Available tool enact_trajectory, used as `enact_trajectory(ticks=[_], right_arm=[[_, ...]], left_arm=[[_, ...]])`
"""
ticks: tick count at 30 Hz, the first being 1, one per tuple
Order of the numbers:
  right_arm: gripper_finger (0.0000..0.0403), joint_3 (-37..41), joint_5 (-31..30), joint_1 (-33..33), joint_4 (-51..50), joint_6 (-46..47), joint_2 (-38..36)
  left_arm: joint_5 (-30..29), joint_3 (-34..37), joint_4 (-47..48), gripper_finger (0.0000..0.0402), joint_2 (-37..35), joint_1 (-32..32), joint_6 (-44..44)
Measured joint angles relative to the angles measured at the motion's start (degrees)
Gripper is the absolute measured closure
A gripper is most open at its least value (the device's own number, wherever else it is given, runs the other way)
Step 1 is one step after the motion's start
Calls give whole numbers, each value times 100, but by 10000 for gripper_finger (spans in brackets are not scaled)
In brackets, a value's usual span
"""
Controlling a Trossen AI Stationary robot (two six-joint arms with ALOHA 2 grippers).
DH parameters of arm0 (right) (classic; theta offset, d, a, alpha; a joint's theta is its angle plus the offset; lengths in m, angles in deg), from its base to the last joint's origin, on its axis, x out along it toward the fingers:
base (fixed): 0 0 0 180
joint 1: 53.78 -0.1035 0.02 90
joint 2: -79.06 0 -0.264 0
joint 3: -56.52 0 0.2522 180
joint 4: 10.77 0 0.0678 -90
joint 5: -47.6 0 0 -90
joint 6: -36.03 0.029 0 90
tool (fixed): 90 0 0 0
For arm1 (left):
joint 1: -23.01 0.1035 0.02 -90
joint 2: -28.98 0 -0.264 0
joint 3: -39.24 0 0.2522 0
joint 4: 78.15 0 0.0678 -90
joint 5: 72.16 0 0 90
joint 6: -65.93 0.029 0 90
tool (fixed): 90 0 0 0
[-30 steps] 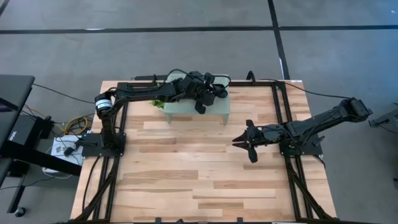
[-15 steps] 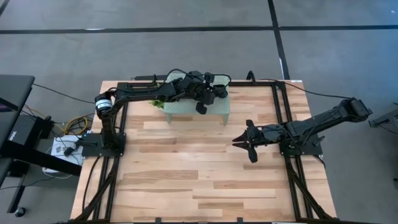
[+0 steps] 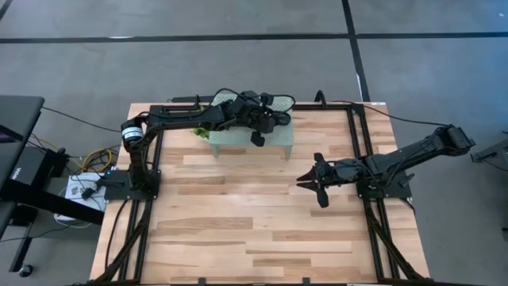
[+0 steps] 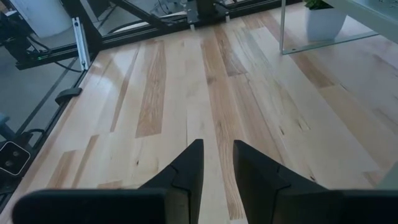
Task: Pick & Place Mini shaped plates
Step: Stack the drop-shaped plate on top of the other drop-shaped plates on the shelf, then return to Home Position
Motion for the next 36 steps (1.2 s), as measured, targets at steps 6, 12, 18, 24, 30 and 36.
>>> enact_trajectory(ticks=[6,12,18,24,30,36], right_arm=[[321,0,0,0,-2,-2,0],[321,0,-1,2,14,-112,0],[321,-381,0,-39,-452,-289,-315],[321,-952,7,-229,-1705,-872,-1032],[321,-973,-95,-205,-1928,-1171,-1455],[321,-948,-157,8,-2107,-1282,-1827]], left_arm=[[-2,0,-29,289,0,-68,0],[-45,0,-128,271,-14,-501,-600],[-1038,4,250,283,-651,-1234,-1608],[-1584,161,1250,296,-2176,-1773,-2465],[-1624,1410,1512,294,-4437,-1967,-3461],[-1677,3530,1368,293,-6766,-2058,-4557]])
